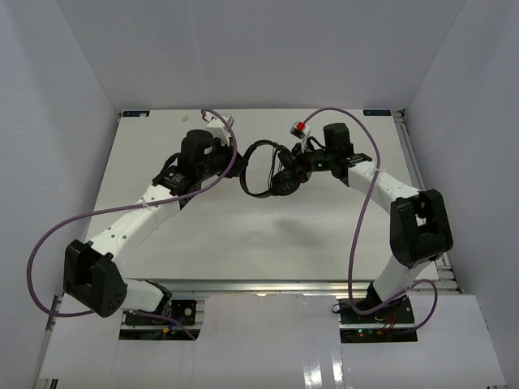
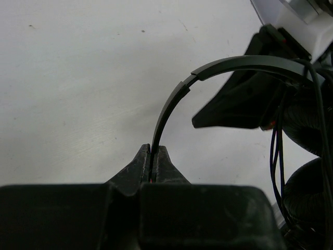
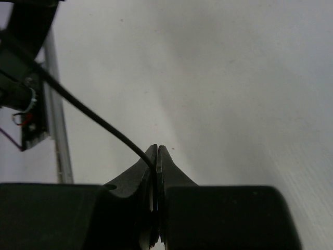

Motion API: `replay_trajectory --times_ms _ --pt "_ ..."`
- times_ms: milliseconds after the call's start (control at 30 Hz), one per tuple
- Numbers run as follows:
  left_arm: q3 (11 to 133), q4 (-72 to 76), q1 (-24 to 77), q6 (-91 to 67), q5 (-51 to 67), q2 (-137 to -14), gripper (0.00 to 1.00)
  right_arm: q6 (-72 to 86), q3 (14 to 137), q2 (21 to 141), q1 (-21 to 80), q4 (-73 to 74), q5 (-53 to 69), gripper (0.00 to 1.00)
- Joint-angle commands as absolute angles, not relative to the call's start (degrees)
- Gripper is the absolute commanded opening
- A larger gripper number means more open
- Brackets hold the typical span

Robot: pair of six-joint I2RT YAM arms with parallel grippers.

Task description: Wrap the headphones

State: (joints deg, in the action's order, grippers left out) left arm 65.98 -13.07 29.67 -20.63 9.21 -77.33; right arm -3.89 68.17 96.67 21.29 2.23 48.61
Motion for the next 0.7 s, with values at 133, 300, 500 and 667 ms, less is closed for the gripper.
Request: replay_trajectory --times_ms 133,300,500,667 --pt "68.0 -3.1 28.4 -26.4 -3.3 -83.7 0.00 14.5 68.6 103.2 20.8 -13.7 59.8 0.08" --pt "66.2 -1.2 27.4 -27.5 -6.7 -88.8 0.00 18.4 72.3 111.5 21.0 -14.5 58.6 0.08" --pt "65.4 -0.6 26.3 -31.9 -7.6 -94.6 0.00 23.4 75.4 120.4 21.4 -16.5 57.8 0.08" --pt "66.7 -3.4 25.7 -34.6 -7.8 -99.4 0.00 29.3 76.2 124.9 22.0 -20.1 55.7 0.08"
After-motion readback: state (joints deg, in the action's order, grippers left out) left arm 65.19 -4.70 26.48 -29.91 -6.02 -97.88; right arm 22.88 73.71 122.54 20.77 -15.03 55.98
